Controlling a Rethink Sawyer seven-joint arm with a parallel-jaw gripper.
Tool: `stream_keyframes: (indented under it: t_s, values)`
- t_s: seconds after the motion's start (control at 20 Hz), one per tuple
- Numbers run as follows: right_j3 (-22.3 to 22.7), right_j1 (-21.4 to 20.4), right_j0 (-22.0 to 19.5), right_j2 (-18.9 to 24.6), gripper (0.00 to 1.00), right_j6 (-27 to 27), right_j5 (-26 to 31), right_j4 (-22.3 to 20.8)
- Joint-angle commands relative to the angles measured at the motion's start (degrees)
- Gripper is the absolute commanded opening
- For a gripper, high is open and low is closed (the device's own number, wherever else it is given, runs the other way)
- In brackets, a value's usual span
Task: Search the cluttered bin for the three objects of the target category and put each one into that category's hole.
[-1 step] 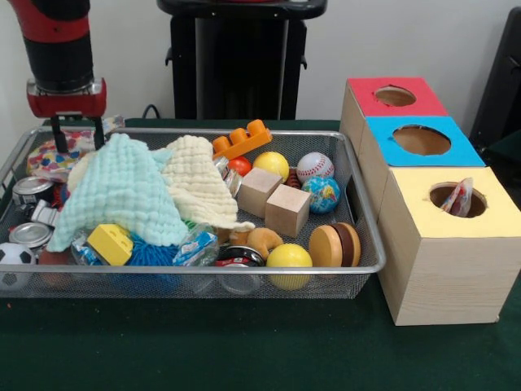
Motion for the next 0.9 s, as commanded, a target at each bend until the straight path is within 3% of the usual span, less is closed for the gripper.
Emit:
stream_keyframes:
  t_s: [0.05, 0.25, 0.6, 0.85, 0.9]
  values:
    - [-5.18, 9.72, 2.08, 0.11, 1.00, 11.34, -8.31, 0.35]
    - [-6.19, 11.26, 1.81, -0.09, 1.00, 9.85, -9.48, 0.50]
    - [-3.83, 4.70, 1.05, -1.54, 1.00, 6.93, -5.11, 0.18]
    - [-3.50, 3.95, 1.98, -2.56, 1.00, 7.22, -6.04, -0.59]
    - [-3.44, 3.92, 2.19, -2.73, 0.00, 7.30, -6.26, -0.72]
